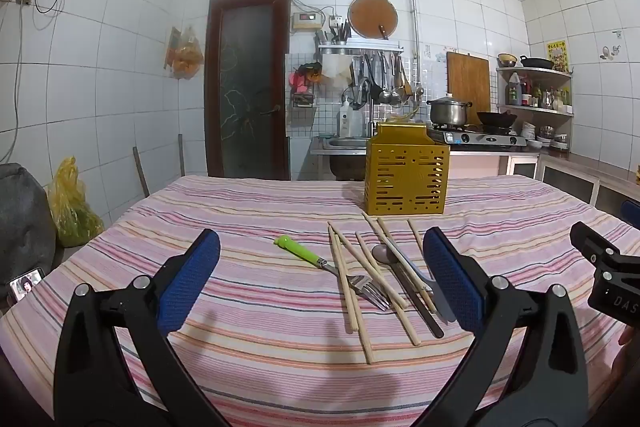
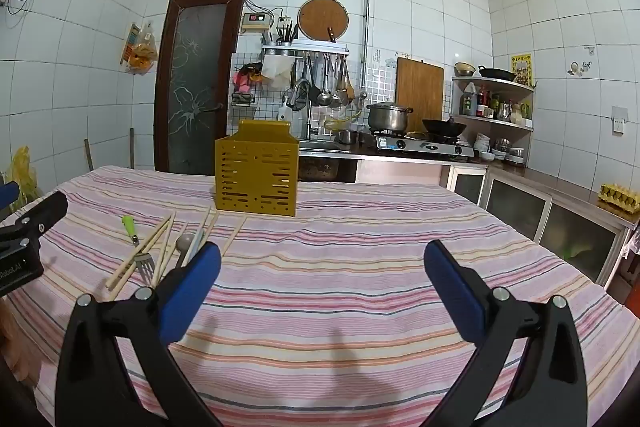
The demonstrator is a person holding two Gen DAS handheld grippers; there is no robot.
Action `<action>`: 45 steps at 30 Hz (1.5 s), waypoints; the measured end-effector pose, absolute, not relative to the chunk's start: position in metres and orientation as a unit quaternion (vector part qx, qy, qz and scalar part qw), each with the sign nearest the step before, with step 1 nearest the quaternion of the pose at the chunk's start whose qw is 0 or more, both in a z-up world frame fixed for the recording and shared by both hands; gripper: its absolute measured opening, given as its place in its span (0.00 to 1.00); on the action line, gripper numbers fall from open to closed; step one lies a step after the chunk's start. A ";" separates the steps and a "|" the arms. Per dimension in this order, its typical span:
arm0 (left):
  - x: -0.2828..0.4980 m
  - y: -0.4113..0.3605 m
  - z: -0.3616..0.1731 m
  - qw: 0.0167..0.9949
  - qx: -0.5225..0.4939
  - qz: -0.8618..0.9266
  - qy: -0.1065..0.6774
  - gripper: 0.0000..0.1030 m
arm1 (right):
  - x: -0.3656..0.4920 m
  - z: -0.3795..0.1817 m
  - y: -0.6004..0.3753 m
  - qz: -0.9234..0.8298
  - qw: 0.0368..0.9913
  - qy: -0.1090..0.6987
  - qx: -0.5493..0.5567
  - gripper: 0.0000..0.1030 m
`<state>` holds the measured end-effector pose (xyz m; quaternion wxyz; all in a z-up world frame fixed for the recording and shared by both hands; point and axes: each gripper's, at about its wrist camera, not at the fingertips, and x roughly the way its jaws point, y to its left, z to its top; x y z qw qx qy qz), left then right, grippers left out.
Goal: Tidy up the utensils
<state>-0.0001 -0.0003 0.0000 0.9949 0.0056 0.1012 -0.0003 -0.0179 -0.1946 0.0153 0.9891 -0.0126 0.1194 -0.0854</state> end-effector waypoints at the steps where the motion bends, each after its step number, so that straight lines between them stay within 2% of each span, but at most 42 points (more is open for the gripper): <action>1: 0.000 0.000 0.000 0.995 0.005 0.000 0.101 0.95 | -0.018 0.015 -0.195 -0.085 0.989 0.119 -0.012 0.96; 45: -0.001 0.000 -0.001 0.995 0.006 0.000 0.101 0.95 | -0.020 0.013 -0.204 -0.088 0.989 0.120 -0.007 0.96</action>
